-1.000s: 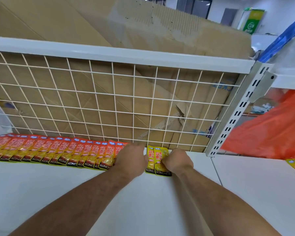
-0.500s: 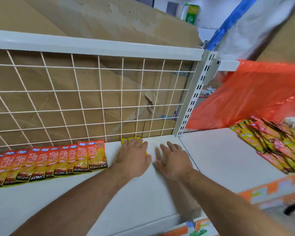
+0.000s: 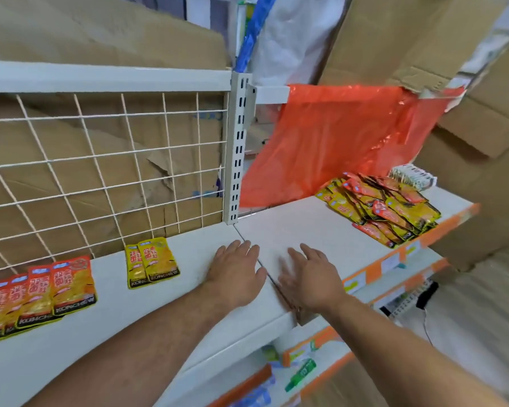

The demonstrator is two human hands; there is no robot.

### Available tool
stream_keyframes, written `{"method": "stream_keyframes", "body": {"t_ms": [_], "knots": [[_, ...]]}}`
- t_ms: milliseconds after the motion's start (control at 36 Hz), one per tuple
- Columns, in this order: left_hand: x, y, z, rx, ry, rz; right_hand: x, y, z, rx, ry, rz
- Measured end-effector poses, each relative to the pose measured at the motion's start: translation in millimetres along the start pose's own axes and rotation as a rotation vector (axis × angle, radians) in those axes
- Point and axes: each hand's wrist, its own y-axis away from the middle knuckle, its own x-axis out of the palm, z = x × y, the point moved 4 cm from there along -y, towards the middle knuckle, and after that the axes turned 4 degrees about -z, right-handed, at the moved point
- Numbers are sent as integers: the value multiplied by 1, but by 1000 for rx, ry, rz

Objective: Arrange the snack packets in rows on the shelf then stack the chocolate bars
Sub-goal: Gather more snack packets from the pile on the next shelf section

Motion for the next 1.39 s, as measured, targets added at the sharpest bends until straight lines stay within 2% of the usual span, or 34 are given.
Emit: {"method": "stream_keyframes", "body": {"t_ms": [417,611,833,1111,1389], "knots": [[27,-76,-189,-5,-18,-33,-46,-9,-197,-13,-43,-31],[35,-119,-247,47,-50,-46,-66,-19,-271,51,-107,-42],[47,-175,-293,125,-23,-54,-70,-43,-330,117,-143,-83],[55,-273,-319,180,-22,-92,-82,-117,-383,157,-90,-103],[64,-333,-310,151,-60,39,-83,-186,-396,182,-69,-65]]}}
